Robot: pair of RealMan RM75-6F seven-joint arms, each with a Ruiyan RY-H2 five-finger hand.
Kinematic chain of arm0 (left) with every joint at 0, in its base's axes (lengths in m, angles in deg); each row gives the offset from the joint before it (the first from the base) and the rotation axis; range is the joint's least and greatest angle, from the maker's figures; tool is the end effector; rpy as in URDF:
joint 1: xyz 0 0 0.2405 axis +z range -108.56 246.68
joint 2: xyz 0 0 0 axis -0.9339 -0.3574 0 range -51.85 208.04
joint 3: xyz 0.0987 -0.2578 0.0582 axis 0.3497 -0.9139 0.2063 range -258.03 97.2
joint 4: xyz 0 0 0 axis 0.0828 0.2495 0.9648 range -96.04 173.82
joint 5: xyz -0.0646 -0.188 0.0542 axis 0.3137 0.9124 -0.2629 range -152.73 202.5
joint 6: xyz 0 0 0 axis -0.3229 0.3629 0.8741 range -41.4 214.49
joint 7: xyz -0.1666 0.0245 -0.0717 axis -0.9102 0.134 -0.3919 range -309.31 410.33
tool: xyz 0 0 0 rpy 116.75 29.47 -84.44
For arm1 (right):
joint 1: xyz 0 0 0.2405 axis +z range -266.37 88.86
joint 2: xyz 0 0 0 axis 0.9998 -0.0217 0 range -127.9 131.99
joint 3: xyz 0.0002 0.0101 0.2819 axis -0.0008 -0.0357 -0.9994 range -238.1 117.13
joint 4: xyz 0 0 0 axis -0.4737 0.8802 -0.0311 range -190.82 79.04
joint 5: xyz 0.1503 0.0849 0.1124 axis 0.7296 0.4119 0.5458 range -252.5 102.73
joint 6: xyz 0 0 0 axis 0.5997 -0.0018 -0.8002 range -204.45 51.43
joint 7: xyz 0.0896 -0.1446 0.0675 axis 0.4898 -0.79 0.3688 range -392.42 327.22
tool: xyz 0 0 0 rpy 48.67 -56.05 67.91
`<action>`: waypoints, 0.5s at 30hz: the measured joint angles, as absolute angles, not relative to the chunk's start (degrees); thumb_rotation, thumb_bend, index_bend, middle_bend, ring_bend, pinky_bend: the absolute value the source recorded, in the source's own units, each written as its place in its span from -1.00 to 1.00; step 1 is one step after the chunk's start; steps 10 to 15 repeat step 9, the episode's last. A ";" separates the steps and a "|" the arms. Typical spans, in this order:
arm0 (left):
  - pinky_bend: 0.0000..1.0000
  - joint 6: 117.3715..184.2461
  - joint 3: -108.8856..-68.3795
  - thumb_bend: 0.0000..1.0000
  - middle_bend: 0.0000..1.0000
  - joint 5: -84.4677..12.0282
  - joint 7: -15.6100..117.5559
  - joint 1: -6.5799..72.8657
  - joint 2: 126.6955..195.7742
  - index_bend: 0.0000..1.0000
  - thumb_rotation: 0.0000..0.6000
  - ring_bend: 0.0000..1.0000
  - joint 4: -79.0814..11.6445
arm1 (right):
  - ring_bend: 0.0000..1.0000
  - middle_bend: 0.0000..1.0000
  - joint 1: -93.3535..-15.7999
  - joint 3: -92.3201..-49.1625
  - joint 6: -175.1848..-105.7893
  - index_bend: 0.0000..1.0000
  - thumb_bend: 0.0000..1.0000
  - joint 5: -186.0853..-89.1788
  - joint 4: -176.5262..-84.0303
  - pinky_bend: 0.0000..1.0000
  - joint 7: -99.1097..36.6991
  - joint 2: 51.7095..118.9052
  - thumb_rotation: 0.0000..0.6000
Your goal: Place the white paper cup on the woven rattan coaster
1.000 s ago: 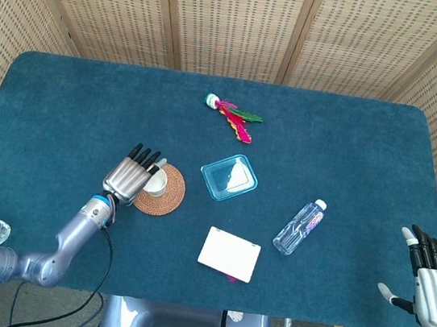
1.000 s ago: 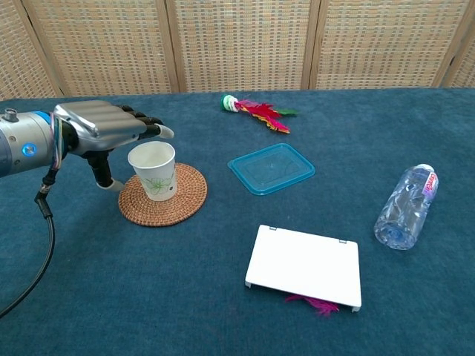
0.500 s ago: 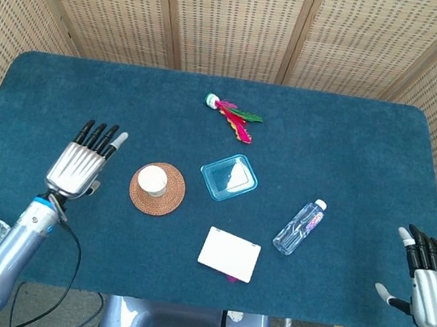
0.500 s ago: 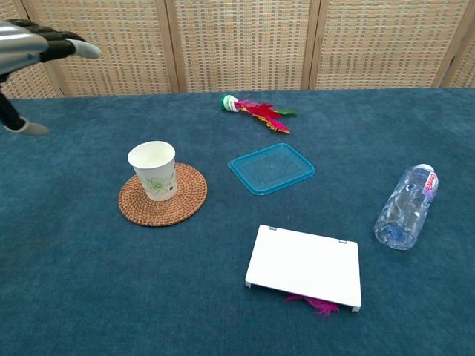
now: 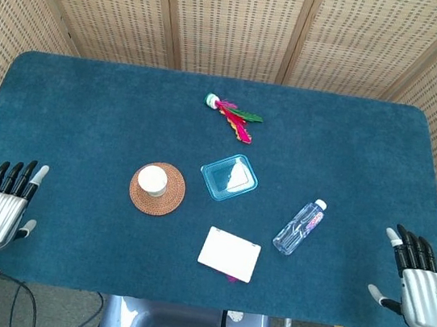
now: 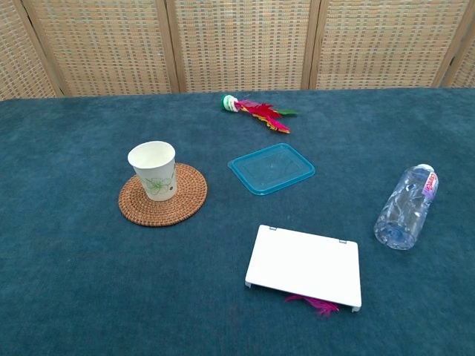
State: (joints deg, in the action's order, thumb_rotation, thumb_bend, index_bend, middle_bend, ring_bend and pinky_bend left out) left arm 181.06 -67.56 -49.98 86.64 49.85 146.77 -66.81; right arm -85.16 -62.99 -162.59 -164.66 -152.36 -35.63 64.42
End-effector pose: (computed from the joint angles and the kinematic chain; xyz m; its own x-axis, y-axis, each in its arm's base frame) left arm -0.2804 0.2331 0.1252 0.7079 0.0688 0.7029 0.7063 -0.0665 -0.7048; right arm -0.3130 -0.2119 0.1751 0.4104 0.0009 0.9119 -0.9103 -0.0596 0.4097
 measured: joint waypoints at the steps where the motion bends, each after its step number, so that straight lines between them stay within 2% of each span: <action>1: -1.00 181.34 -67.01 -0.57 -1.00 -50.61 86.51 50.52 146.91 -1.00 1.00 -1.00 -66.35 | -1.00 -1.00 -85.14 -62.93 -162.56 -0.91 -0.77 -164.76 -152.48 -1.00 -35.89 64.45 1.00; 7: -1.00 183.08 -66.44 -0.58 -1.00 -53.10 85.60 54.36 148.79 -1.00 1.00 -1.00 -62.29 | -1.00 -1.00 -85.10 -62.81 -162.82 -0.91 -0.77 -165.32 -153.21 -1.00 -36.96 64.54 1.00; 15: -1.00 183.23 -67.13 -0.58 -1.00 -53.57 85.02 54.92 149.17 -1.00 1.00 -1.00 -61.65 | -1.00 -1.00 -85.06 -62.71 -162.68 -0.91 -0.77 -165.38 -153.28 -1.00 -37.07 64.60 1.00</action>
